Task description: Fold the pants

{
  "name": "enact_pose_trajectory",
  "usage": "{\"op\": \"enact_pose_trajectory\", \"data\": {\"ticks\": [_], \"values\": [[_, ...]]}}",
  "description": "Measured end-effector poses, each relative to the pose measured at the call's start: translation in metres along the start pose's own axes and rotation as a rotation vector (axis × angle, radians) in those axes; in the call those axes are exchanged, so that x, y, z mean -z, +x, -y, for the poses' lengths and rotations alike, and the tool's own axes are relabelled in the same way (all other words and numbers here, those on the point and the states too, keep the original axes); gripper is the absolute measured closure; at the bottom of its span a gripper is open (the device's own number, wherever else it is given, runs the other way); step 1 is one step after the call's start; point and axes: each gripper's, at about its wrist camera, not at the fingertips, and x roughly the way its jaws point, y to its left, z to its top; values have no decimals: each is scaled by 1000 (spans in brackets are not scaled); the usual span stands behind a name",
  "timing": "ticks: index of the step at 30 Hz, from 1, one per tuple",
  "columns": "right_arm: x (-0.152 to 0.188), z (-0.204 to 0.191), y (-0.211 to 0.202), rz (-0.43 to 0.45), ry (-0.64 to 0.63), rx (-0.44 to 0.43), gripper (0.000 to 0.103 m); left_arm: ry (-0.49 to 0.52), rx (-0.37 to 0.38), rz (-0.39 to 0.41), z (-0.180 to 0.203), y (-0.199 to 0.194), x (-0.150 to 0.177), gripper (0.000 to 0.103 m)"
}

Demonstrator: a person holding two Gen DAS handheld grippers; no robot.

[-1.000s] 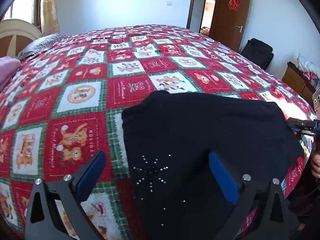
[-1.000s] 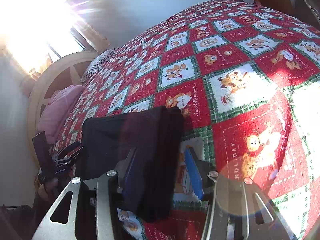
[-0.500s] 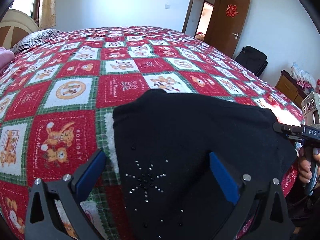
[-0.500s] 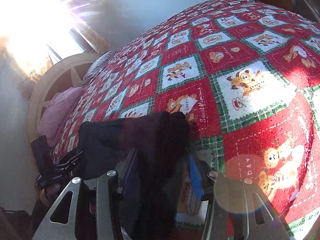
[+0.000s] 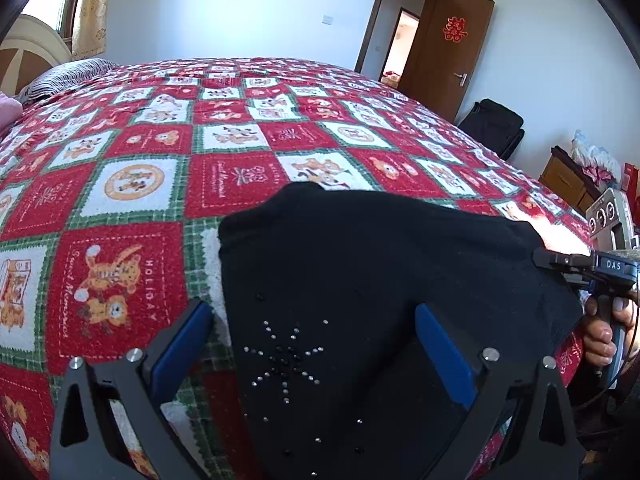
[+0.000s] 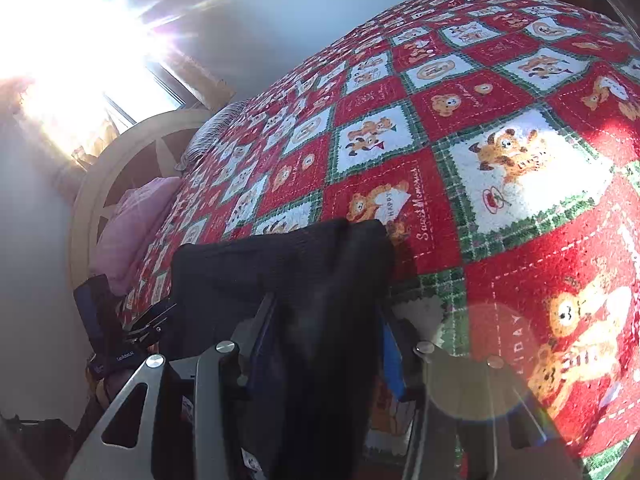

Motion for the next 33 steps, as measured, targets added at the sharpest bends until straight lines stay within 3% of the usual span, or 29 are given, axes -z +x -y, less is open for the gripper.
{"op": "enact_pose_trajectory", "data": {"ticks": [3,5,11,17,21,22,25,33], "values": [[2,-5,-2,8,-13,-1,71,-3,13,5,-1,-5,1,16],[3,-11,-6,16,-38,-1,74,-16,39,1,-2,-8,1,27],[7,-7,-3,-2,-29,1,74,-85,102,6,-13,-10,4,29],[8,16,-1,-29,83,-89,72,-157,156,8,-21,-13,3,36],[10,7,-8,-14,31,-65,75,-203,201,15,-29,-13,4,37],[10,4,-9,-10,17,-58,75,-200,198,16,-30,-13,4,42],[9,-7,-15,12,-19,-50,76,-164,198,16,-27,-13,3,85],[0,-49,-35,48,-135,-44,77,-172,206,49,-31,-28,-5,91]]}}
